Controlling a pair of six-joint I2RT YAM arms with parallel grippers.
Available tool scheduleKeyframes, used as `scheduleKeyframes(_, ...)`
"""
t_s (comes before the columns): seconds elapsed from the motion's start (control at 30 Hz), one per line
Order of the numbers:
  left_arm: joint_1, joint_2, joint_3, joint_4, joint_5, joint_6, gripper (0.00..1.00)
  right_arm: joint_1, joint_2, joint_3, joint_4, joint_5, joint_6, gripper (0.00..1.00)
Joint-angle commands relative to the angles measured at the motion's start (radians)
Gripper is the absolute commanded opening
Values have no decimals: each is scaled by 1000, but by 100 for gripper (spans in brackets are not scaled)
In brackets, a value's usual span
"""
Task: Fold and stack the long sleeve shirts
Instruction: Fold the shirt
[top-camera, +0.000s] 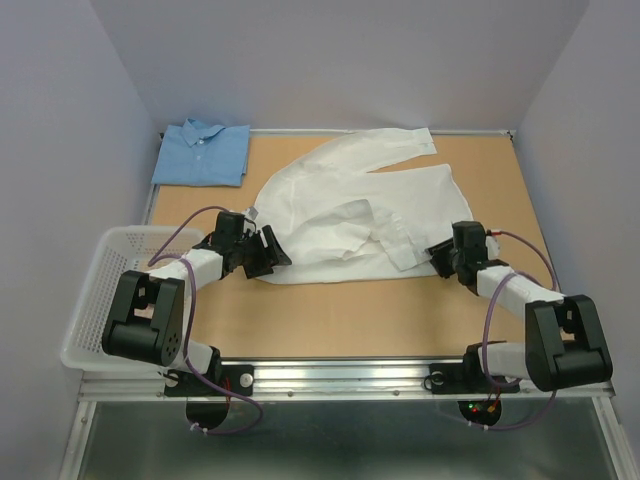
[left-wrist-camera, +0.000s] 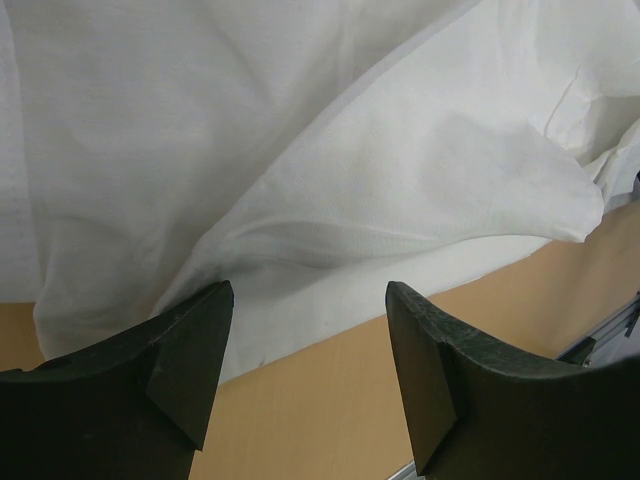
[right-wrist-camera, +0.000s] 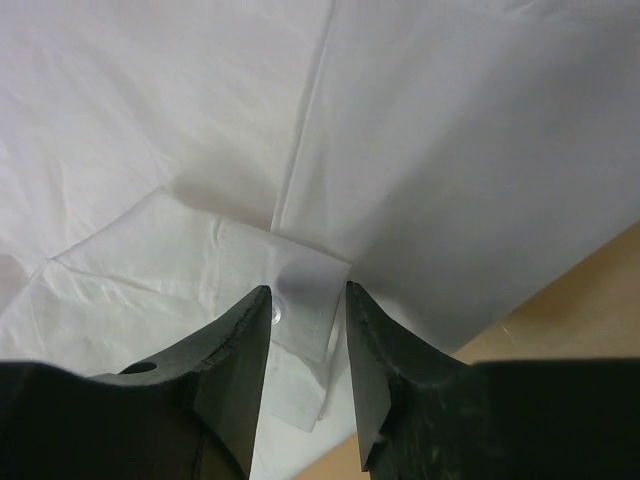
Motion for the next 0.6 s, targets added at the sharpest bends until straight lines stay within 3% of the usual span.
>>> scheduleKeyframes(0.0, -3, 19, -31, -38, -25, 23, 75, -13, 39, 59, -3, -1, -14, 41)
scheduleKeyframes(0.33, -3, 22, -25, -44, -26, 27, 75, -18, 81, 35, 13, 14, -19, 40)
scheduleKeyframes(0.47, -3, 20, -18, -51, -28, 30, 75, -27, 86, 45, 14, 31, -51, 26)
scheduleKeyframes(0.57, -3, 20, -20, -50, -31, 31, 75, -42, 67, 68, 13, 45, -103, 9)
